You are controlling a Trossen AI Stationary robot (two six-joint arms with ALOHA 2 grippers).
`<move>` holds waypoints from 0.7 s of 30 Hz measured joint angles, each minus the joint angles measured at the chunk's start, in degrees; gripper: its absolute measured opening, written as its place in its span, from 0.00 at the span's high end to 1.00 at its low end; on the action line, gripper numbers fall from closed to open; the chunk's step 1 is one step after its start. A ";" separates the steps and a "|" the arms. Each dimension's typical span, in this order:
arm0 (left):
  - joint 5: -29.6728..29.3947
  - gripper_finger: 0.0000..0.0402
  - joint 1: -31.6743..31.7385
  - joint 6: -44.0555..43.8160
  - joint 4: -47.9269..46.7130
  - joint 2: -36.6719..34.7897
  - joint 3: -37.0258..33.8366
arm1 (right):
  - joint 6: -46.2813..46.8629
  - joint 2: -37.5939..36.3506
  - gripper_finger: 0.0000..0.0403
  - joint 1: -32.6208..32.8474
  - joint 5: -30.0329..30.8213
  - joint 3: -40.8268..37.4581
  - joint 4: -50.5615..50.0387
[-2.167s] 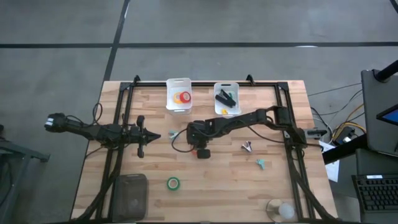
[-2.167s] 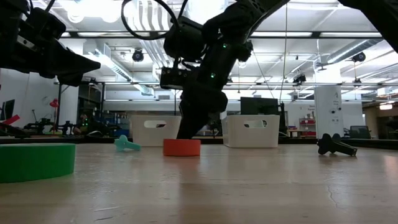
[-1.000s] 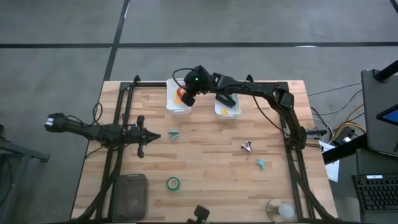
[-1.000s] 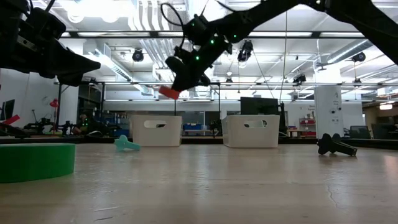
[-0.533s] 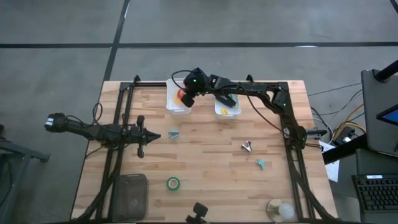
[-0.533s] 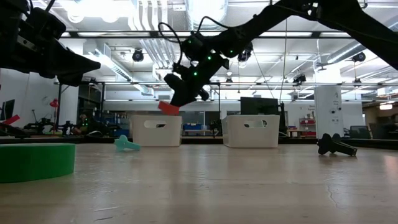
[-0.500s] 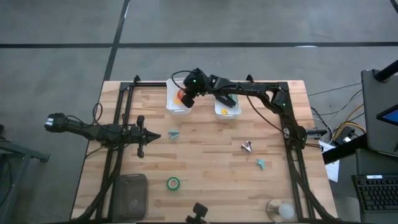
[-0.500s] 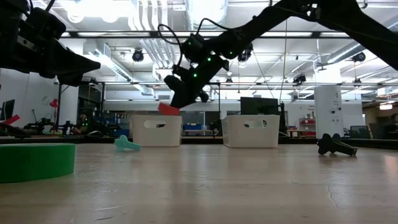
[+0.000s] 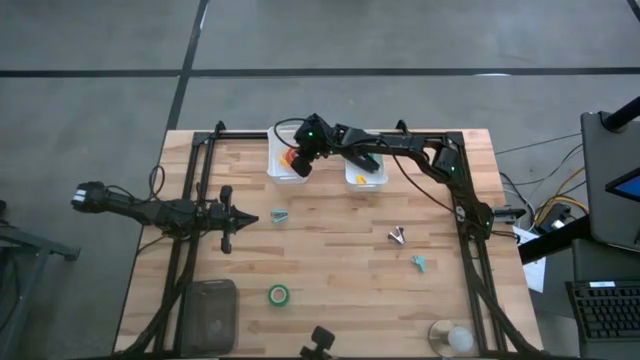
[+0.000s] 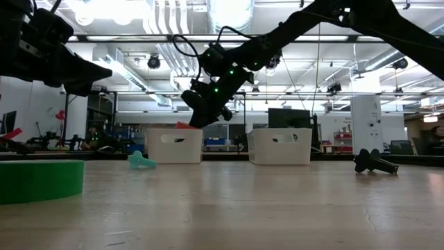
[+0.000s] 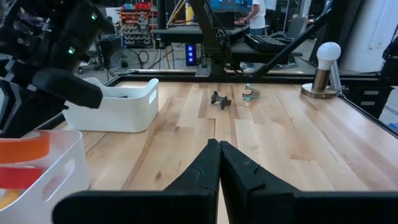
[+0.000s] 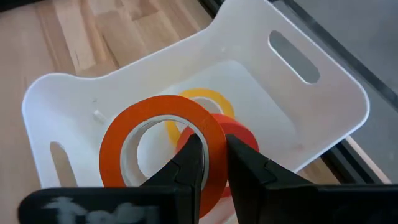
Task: Pick and place Stapler, Stapler remover, tape
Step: Put the orange tape into the left white bin, then put the green tape into the left white bin
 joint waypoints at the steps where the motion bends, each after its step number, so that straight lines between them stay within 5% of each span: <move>1: 0.02 0.97 0.00 0.00 0.02 0.00 0.00 | -0.04 0.00 0.87 0.00 0.00 0.00 -0.12; 9: 0.02 0.97 0.00 0.00 0.00 0.00 0.00 | -0.26 0.00 0.85 0.07 0.01 0.62 -2.27; 21: 0.02 0.97 0.02 0.00 0.00 0.00 0.00 | -2.67 -0.40 0.59 0.71 -0.31 3.85 -11.69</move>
